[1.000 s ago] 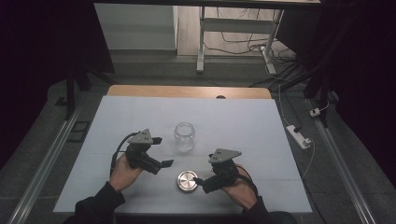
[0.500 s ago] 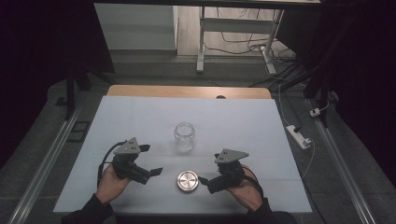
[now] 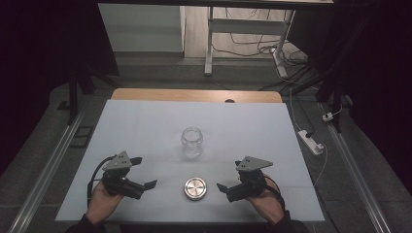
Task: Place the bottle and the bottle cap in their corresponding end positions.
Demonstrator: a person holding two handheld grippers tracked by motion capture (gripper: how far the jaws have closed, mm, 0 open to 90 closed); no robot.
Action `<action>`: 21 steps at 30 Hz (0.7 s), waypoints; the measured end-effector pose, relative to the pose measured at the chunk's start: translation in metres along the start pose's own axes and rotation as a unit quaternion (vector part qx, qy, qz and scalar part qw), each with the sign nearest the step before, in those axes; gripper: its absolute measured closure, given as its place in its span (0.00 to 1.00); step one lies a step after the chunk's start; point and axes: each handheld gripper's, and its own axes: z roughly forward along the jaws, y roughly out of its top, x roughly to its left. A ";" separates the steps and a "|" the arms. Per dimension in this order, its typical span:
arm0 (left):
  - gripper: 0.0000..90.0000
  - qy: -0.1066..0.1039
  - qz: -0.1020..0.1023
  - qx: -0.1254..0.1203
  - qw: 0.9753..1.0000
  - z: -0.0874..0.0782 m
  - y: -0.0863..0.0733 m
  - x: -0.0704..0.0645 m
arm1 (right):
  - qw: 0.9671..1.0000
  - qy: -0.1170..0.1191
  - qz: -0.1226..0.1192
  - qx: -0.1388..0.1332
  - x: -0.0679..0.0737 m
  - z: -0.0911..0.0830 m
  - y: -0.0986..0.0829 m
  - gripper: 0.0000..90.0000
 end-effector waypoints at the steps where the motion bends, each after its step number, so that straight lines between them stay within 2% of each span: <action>1: 0.00 0.003 -0.002 0.000 1.000 -0.002 -0.002 0.000 | 1.000 -0.003 0.002 0.000 -0.001 -0.002 -0.001 0.00; 13: 0.00 0.030 -0.028 -0.010 0.999 -0.029 -0.026 0.001 | 0.999 -0.036 0.023 -0.004 -0.011 -0.026 -0.017 0.00; 21: 0.00 0.047 -0.045 0.000 0.998 -0.040 -0.043 0.002 | 0.997 -0.065 0.039 -0.006 -0.019 -0.043 -0.030 0.00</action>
